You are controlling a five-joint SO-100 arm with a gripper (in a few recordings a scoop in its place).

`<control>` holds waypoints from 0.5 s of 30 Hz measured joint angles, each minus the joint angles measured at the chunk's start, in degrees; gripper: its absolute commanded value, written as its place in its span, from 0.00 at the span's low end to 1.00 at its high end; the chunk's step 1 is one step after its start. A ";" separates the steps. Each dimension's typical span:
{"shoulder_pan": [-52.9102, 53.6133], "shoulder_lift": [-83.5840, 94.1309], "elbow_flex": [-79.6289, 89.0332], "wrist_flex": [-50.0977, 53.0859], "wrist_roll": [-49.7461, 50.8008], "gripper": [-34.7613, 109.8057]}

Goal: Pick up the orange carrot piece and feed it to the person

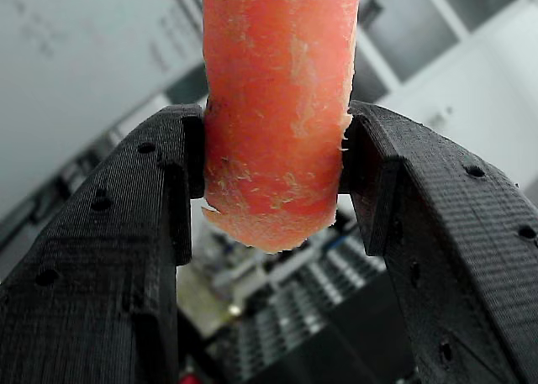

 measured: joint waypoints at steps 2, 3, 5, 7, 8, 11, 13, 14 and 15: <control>-0.88 0.00 1.67 -0.44 -1.49 0.21; -1.49 -0.09 2.72 -0.53 -2.37 0.21; -2.72 -0.09 4.31 -0.53 -4.66 0.21; -3.78 -0.09 5.19 -0.53 -6.24 0.21; -4.31 -0.09 5.36 -0.53 -6.77 0.21; -5.36 -0.09 5.54 -0.53 -8.26 0.21; -6.06 -0.09 5.54 -0.53 -8.53 0.21; -6.33 -0.09 5.54 -0.53 -8.61 0.21; -6.59 -0.09 5.54 -0.53 -8.61 0.21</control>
